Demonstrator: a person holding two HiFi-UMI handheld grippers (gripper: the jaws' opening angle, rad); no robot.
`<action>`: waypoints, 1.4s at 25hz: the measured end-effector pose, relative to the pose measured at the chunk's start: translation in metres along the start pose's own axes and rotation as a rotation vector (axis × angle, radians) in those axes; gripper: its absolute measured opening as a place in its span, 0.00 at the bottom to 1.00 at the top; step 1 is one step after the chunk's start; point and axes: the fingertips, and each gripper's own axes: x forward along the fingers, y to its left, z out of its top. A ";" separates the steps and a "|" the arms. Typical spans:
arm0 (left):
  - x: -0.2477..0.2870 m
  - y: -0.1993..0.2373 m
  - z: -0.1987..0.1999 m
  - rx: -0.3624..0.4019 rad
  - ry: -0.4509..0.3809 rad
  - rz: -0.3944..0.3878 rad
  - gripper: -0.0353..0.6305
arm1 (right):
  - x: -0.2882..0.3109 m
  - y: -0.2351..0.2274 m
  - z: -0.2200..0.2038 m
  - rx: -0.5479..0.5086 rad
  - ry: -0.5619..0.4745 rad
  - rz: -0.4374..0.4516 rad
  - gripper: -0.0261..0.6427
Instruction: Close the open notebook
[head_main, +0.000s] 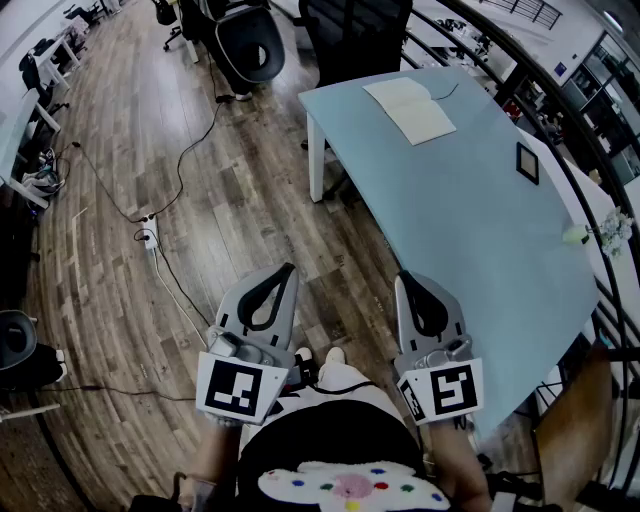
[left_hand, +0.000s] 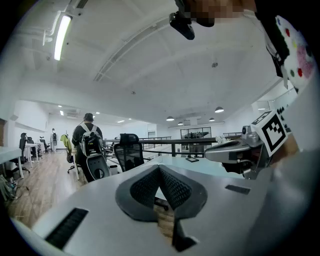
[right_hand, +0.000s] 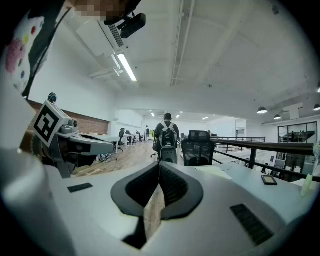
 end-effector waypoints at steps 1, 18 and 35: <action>0.000 0.000 -0.001 0.003 0.001 -0.001 0.08 | 0.001 0.000 -0.001 -0.001 0.001 0.001 0.09; 0.006 0.000 -0.005 0.022 0.015 0.018 0.08 | 0.004 -0.006 -0.008 0.075 0.003 0.020 0.09; 0.014 -0.022 -0.001 0.033 0.006 0.064 0.08 | -0.008 -0.023 -0.017 0.004 0.013 0.079 0.09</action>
